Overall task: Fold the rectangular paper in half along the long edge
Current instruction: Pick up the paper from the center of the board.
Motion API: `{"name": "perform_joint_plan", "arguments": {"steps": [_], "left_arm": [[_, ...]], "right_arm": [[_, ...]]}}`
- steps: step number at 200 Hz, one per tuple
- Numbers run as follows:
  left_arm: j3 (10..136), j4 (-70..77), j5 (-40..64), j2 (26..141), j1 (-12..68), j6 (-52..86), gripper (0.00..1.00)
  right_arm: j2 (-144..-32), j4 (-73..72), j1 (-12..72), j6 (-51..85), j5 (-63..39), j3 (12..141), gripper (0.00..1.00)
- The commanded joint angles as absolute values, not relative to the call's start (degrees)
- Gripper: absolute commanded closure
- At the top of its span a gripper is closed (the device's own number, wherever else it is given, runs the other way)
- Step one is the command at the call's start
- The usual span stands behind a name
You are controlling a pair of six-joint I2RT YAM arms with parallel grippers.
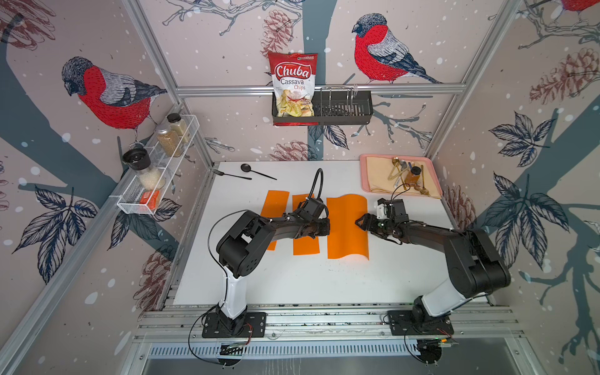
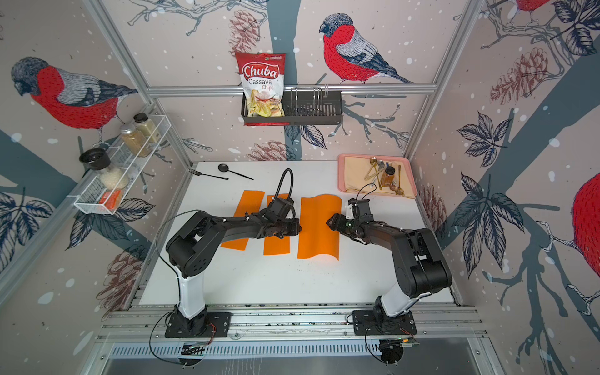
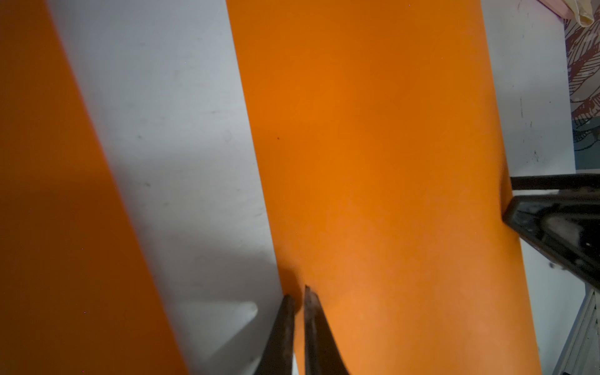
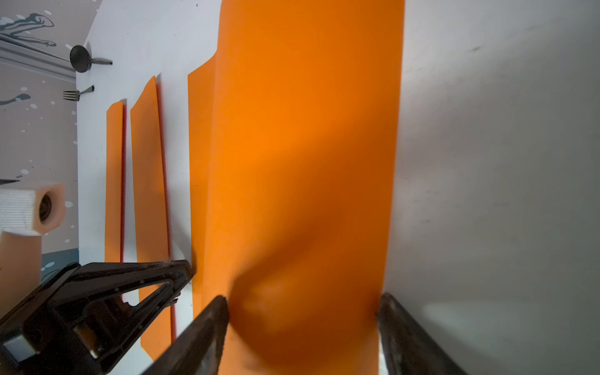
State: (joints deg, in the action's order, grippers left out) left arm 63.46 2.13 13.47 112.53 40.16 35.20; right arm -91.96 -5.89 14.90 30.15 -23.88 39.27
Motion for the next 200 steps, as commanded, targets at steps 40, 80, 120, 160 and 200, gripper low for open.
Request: {"name": "perform_joint_plan", "arguments": {"steps": [40, 80, 120, 160, 200], "left_arm": [[62.6, -3.6, 13.4, 113.1, 40.8, 36.0, 0.88], [62.6, -3.6, 13.4, 113.0, 41.1, 36.1, 0.88], [62.5, -3.6, 13.4, 113.1, 41.3, 36.1, 0.88], [62.5, -3.8, 13.4, 113.1, 41.6, 36.0, 0.88], [62.8, -4.2, 13.2, 112.9, 42.1, 35.9, 0.89]], "right_arm": [[-91.9, -6.6, 15.2, 32.2, -30.1, 39.2, 0.22], [-90.8, -9.3, 15.0, 33.0, -32.4, 38.4, 0.13], [-90.6, -9.6, 15.0, 33.2, -33.1, 38.6, 0.07], [-90.6, -11.2, 14.9, 33.9, -34.0, 38.2, 0.07], [-92.7, -10.9, 15.5, 33.7, -33.7, 39.4, 0.08]]}}
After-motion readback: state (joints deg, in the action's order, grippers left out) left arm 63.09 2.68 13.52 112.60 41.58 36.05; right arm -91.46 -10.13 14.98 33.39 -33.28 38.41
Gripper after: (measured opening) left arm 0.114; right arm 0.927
